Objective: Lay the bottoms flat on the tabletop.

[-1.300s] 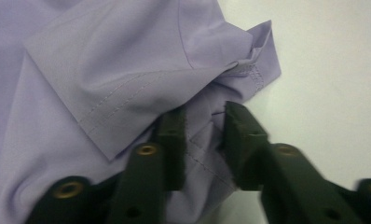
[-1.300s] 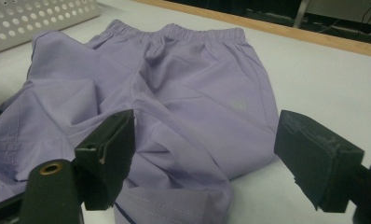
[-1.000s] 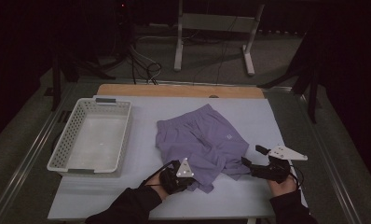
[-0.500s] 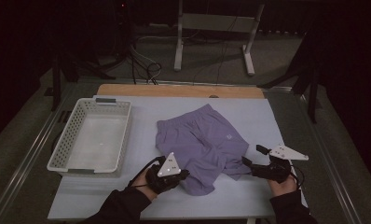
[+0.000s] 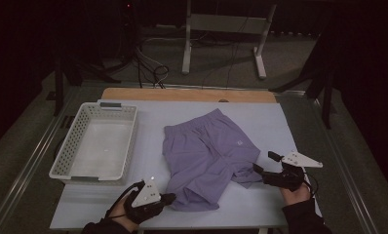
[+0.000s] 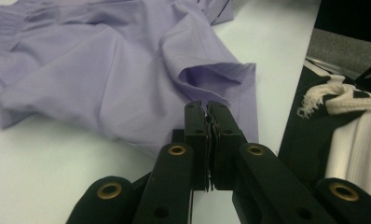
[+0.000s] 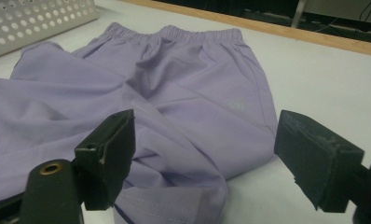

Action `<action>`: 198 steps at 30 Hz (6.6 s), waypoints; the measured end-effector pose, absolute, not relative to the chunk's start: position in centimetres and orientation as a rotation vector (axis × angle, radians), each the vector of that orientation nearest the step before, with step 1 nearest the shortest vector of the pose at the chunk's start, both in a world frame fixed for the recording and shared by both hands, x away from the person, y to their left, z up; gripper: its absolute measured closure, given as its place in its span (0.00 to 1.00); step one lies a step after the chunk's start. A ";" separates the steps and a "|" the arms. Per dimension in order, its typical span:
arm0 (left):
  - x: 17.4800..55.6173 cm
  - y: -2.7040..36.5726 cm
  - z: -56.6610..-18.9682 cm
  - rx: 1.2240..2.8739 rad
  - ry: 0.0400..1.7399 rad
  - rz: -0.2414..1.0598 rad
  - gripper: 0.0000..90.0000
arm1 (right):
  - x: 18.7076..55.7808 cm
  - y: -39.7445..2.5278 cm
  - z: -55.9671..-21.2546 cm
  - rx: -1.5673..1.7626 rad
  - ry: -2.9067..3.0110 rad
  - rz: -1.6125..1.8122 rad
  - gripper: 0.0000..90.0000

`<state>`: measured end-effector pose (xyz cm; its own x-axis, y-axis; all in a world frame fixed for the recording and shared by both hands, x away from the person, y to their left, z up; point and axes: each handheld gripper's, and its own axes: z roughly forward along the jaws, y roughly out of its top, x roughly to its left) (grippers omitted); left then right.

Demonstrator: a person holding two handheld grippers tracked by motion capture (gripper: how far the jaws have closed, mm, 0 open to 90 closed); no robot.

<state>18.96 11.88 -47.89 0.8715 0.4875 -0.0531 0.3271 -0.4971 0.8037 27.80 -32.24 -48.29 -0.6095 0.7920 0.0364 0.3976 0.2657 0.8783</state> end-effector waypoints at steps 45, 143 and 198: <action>21.6 2.3 -52.0 2.403 0.255 0.181 0.77 | 27.8 -32.3 -48.4 1.072 2.153 1.294 0.23; 45.3 9.0 -52.0 1.895 1.441 0.542 0.94 | 27.7 -32.4 -48.5 1.057 2.162 1.336 0.23; 39.7 5.2 -46.4 2.024 0.860 0.310 0.00 | 27.5 -32.4 -48.4 1.046 2.136 1.326 0.22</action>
<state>39.70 5.20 -46.45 0.7281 0.6774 -0.1044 0.4555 -0.3644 0.8122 27.51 -32.37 -48.35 -0.6312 0.7746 0.0387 0.3783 0.2640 0.8873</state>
